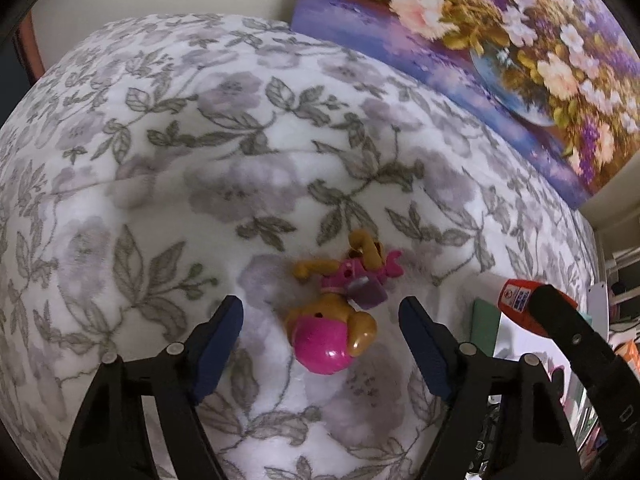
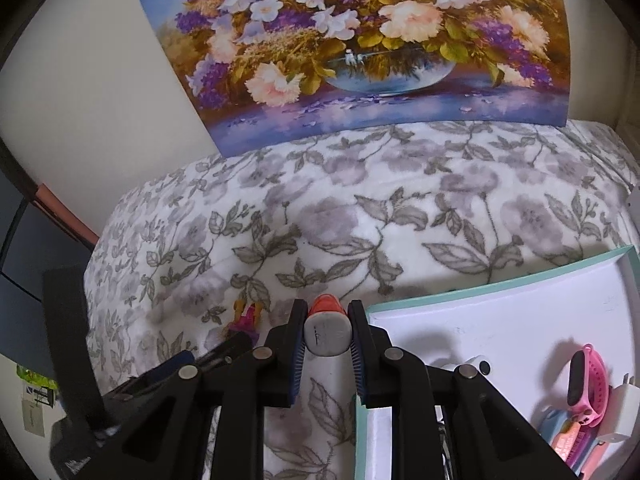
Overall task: Organize rigid objects
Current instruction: 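Grasp the pink toy figure with the left tool while the right tool grasps the orange glue stick, then carry the toy figure and glue stick over the white tray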
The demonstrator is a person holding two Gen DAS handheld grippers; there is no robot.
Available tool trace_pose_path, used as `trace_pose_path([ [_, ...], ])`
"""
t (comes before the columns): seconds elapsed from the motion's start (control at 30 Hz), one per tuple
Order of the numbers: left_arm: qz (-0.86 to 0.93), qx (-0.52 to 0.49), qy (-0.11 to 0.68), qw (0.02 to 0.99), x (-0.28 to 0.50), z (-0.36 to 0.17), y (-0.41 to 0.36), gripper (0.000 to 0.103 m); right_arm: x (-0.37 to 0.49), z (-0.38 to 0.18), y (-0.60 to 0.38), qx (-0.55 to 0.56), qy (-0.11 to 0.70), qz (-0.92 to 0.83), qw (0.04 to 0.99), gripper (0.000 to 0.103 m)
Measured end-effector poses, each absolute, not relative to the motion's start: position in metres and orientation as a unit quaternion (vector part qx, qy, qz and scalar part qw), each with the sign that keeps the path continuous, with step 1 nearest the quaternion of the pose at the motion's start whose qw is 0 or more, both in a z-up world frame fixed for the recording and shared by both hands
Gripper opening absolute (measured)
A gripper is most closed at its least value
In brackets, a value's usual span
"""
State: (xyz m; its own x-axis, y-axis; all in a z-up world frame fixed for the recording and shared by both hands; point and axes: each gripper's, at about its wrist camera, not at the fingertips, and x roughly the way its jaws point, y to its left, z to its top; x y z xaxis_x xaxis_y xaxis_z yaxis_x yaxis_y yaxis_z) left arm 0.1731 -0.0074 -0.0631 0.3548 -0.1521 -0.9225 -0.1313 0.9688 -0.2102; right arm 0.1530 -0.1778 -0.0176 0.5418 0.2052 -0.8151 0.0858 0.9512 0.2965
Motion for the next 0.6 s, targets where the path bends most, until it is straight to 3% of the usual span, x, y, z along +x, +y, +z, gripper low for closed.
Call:
trace_pose_path([
  [0.07, -0.009, -0.118, 0.573, 0.811, 0.173, -0.067, -0.012, 0.062, 0.153, -0.021, -0.18, 0.155, 0.481, 0.031, 0.862, 0.022],
  [0.17, -0.01, -0.109, 0.578, 0.809, 0.173, -0.071, -0.015, 0.05, 0.154, -0.025, -0.182, 0.159, 0.486, 0.029, 0.859, 0.022],
  [0.6, -0.019, -0.115, 0.539, 0.834, 0.167, -0.028, -0.016, 0.05, 0.148, -0.01, -0.191, 0.169, 0.473, 0.026, 0.864, 0.022],
])
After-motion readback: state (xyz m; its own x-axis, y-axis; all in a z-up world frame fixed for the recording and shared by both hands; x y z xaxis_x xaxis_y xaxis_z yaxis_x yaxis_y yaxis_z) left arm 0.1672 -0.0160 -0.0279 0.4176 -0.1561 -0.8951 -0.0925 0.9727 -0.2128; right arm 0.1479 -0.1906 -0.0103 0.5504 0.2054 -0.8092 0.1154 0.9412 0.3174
